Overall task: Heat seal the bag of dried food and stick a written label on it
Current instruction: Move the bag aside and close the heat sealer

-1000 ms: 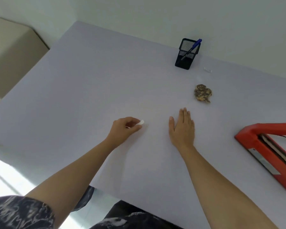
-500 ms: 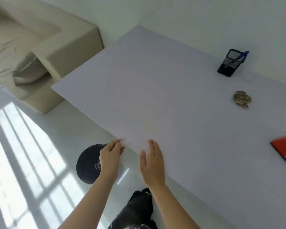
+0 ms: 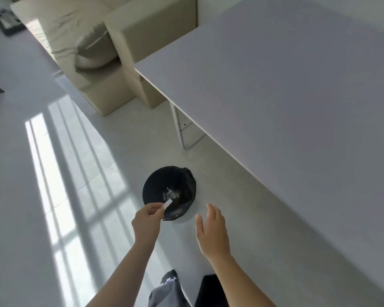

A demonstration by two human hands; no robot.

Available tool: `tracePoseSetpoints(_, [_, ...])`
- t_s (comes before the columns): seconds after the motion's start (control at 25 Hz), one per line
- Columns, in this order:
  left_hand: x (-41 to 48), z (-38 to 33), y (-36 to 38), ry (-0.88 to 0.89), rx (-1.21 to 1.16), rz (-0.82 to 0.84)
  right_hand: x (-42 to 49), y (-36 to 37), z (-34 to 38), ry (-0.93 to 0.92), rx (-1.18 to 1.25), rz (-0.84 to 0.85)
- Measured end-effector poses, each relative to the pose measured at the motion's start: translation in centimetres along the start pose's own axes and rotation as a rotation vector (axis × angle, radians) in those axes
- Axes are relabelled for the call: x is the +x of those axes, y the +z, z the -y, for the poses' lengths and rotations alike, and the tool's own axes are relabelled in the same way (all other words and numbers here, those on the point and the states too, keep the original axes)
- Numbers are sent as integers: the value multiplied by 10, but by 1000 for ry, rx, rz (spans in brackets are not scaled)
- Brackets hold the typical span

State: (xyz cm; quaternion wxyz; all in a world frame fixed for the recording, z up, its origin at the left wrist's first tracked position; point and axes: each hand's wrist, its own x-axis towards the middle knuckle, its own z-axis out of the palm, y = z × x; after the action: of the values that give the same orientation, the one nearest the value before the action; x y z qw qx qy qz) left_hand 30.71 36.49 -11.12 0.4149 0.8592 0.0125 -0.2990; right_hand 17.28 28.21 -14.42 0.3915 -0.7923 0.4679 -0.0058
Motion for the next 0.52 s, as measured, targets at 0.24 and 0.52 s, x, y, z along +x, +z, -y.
tracePoseSetpoints(0.24, [135, 97, 35, -14, 49, -16, 108, 128, -53, 243, -63, 77])
tracePoseSetpoints(0.52, [262, 191, 92, 55, 172, -25, 200, 264, -115, 373, -54, 66])
